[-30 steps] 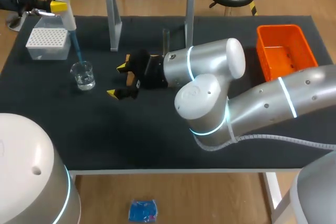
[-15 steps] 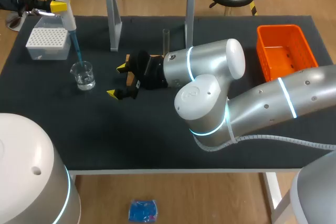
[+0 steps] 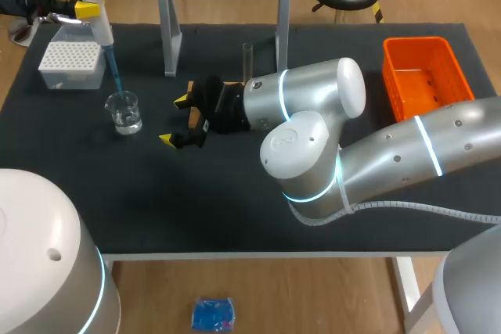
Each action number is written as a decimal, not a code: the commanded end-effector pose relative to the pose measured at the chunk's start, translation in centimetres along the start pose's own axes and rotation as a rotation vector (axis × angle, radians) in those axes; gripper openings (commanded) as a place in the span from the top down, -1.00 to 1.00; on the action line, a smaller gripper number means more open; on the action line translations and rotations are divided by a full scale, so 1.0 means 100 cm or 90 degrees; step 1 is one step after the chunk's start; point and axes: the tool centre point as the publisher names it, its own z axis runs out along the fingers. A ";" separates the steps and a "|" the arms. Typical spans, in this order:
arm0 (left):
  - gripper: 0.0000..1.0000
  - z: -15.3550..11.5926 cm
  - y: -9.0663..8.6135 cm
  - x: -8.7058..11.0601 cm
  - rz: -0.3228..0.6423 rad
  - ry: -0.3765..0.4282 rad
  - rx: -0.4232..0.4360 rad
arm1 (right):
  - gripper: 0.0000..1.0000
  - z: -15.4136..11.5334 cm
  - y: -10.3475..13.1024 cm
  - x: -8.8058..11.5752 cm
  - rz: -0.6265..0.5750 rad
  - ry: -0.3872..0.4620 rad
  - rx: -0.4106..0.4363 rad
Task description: Invert the test tube, pick up the pipette, mount the tip to pipette, aspirate from beaker and dispense into the tube, eject the tip, return the pipette, and cap with the stopper.
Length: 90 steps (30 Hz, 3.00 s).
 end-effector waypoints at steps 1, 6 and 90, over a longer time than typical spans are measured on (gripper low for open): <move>1.00 -0.001 0.004 0.000 0.002 -0.003 0.004 | -1.00 0.000 0.000 0.001 0.000 -0.001 -0.001; 1.00 -0.004 0.011 0.000 -0.003 -0.005 0.005 | -1.00 0.000 0.000 0.001 0.000 -0.001 -0.001; 1.00 -0.011 0.081 -0.027 -0.066 -0.006 0.051 | -1.00 0.000 0.000 0.001 0.000 -0.001 -0.001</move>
